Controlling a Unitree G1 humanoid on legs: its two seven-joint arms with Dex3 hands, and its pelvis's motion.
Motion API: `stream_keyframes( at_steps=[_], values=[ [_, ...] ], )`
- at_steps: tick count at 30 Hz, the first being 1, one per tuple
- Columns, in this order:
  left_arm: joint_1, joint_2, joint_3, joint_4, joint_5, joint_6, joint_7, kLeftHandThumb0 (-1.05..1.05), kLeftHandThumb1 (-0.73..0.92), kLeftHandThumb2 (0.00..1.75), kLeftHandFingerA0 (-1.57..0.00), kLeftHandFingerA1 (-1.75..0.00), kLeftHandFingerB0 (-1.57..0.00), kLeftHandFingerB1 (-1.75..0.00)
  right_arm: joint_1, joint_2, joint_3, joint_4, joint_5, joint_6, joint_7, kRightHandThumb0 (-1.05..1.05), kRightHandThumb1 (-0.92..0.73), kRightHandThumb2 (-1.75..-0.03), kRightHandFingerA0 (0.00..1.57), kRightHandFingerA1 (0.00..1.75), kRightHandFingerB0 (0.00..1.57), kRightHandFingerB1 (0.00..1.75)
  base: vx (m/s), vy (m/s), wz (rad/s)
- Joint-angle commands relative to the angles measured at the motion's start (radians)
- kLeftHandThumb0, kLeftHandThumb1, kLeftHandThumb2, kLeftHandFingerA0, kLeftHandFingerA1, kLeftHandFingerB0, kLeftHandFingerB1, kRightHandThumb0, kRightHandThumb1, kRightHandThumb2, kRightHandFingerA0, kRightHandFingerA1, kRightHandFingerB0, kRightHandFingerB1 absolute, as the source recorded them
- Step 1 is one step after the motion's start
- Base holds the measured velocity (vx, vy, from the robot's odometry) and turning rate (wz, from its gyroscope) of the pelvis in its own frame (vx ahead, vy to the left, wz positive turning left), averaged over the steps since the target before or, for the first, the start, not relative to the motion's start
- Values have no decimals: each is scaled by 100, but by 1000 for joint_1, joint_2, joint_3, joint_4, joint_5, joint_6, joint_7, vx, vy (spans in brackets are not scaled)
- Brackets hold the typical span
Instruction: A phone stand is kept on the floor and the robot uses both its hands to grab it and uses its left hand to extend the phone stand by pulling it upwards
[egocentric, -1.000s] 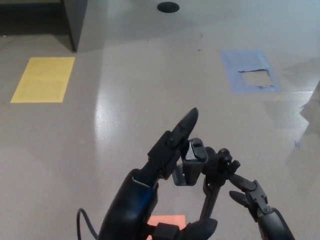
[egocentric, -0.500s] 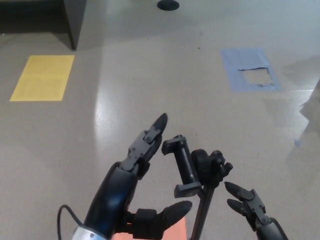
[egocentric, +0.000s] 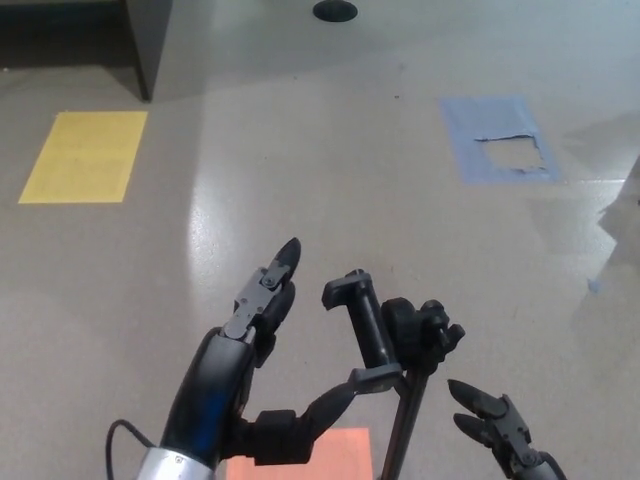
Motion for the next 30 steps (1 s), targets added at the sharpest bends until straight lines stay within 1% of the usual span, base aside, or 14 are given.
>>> stream_keyframes(
  at_steps=[1,3,4,5,10,11,12,14,17,21,23,25,26,30],
  values=[
    [-16,-12,-6,26,18,51,14,-90,52,90,-8,-4,0,0,11,-12,0,-11,2,-13,-7,-41,-5,-82,19,62,17,62,0,0,0],
    [-17,-13,-6,26,19,52,14,-90,52,90,-8,-4,0,0,11,-12,0,-11,2,-13,-7,-41,-5,-82,19,62,17,62,0,0,0],
    [-25,-25,-21,35,31,52,22,-94,58,61,0,-34,0,0,5,-10,1,-3,2,-21,-8,-104,-48,-86,28,72,10,62,0,0,0],
    [-28,-32,-28,40,27,51,20,-90,51,92,-10,-4,0,0,2,-9,2,3,5,-27,-4,-104,-48,-85,27,71,10,61,0,0,0],
    [-30,-37,-29,44,13,48,13,-90,51,92,-10,-4,0,0,0,-8,3,9,10,-32,0,-104,-48,-85,27,71,10,61,0,0,0],
    [-29,-45,-40,39,0,61,1,-90,57,59,0,-25,0,0,-2,-7,4,12,11,-29,2,-104,-48,-85,27,71,11,61,0,0,0],
    [-24,-46,-53,31,-3,70,-7,-92,53,92,-8,-2,0,-2,-3,-9,6,15,5,-29,0,-105,-49,-86,26,70,10,61,0,0,0],
    [-15,-41,-72,16,6,86,-13,-88,54,67,0,-27,0,0,-4,-12,7,15,0,-23,-1,-104,-48,-85,26,71,10,62,0,0,0],
    [-6,-41,-87,1,4,101,-12,-90,45,86,-4,-9,0,0,-2,-14,8,8,-9,-17,-8,-105,-49,-86,26,73,9,63,0,0,0],
    [5,-46,-97,-18,-7,123,-14,-91,51,90,-11,-5,0,0,-3,-16,8,11,-6,-21,-2,-105,-49,-86,27,73,10,63,0,0,0],
    [7,-47,-103,-23,-1,123,-11,-92,57,59,0,-29,0,0,-4,-16,10,12,-13,-20,-6,-103,-49,-85,30,74,17,66,0,0,0],
    [10,-42,-103,-26,-7,123,-19,-92,54,93,-12,0,0,-2,4,-14,13,5,-21,-12,-12,-104,-49,-84,31,75,18,67,0,0,0],
    [10,-41,-104,-28,-12,126,-24,-91,53,92,-11,0,0,-2,6,-16,14,7,-25,-18,-16,-41,-8,-84,19,62,17,62,0,0,0],
    [2,-32,-105,-51,-47,171,-63,-90,51,91,-2,-1,0,0,11,-14,12,5,-9,1,-7,-41,-6,-82,18,63,17,62,0,0,0]
  ],
)
